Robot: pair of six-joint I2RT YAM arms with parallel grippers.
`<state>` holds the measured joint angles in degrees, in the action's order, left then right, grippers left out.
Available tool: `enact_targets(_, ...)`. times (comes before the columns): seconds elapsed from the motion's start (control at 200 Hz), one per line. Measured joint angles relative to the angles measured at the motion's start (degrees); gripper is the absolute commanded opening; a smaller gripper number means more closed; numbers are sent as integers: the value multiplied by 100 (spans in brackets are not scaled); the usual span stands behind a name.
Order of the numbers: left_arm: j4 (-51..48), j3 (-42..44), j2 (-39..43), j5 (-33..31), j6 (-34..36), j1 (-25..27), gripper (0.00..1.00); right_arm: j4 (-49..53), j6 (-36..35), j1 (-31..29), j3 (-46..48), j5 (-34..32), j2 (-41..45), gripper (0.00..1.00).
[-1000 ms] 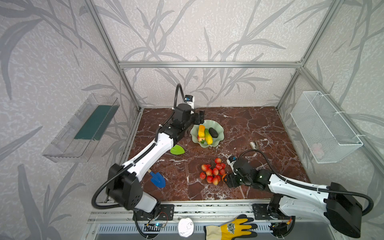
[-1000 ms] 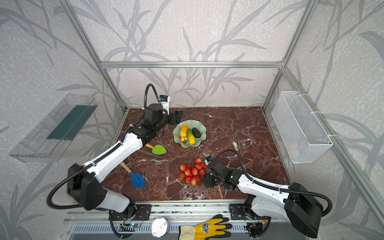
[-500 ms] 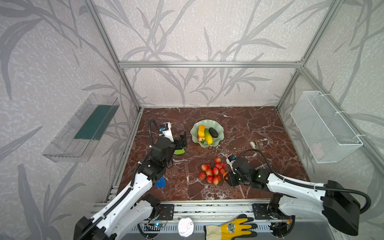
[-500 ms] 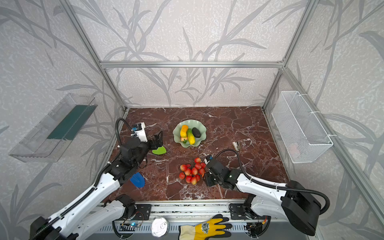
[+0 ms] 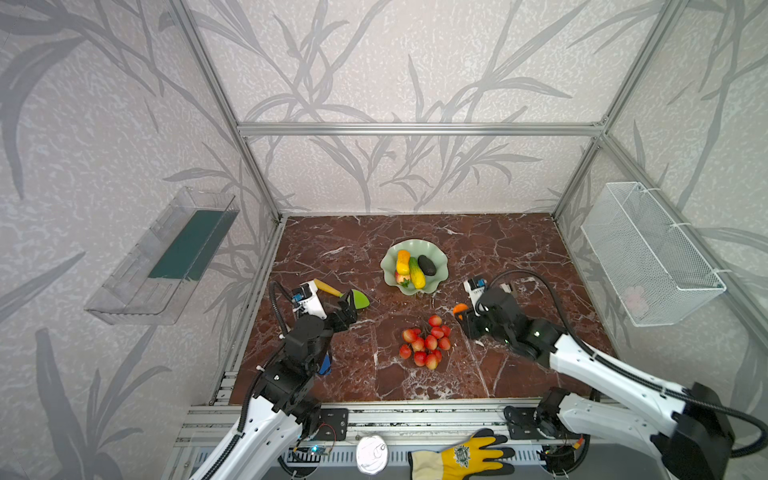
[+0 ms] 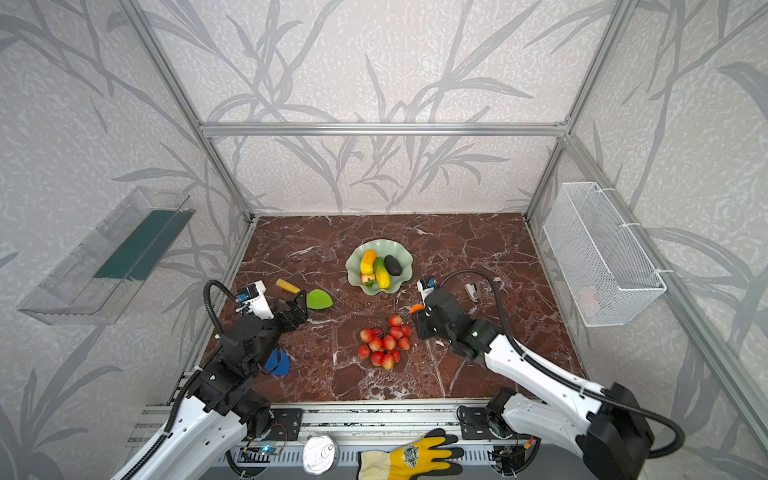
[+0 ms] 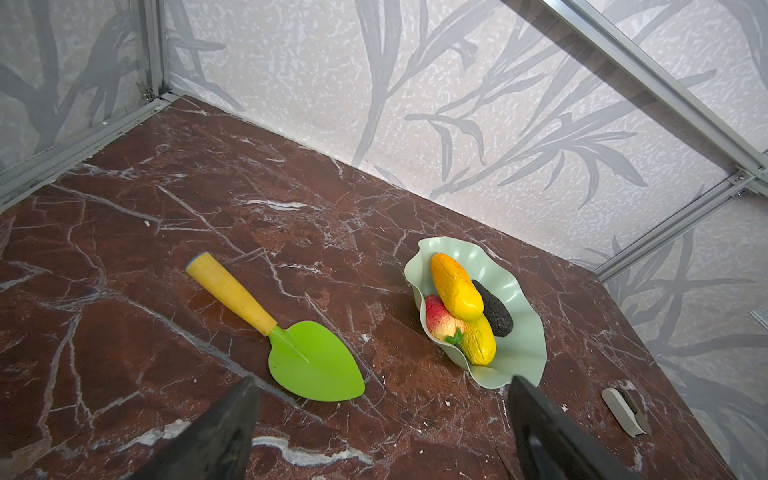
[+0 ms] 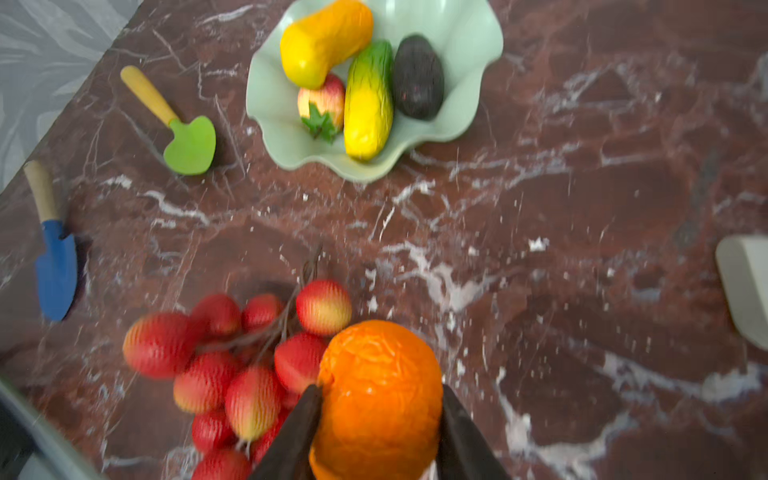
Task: Place and organize the fake fruits in the fruit bowl
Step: 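Place the orange in the bowl with the right gripper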
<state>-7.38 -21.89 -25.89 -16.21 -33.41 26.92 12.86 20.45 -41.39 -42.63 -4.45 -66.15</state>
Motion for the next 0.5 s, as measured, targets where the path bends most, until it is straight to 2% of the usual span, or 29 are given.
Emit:
enact_targets(0.13,-203,0,28,83,-96,0,93,-636,-354,356,-905,234,-1266,41)
enact_targets(0.295,-522,0,358,127,-162,0,93,-896,-831,616,-2236,376,-2745,40)
enact_targets(0.5,-826,0,855,127,-170,0,93,-994,-1091,669,-2997,527,-3882,42)
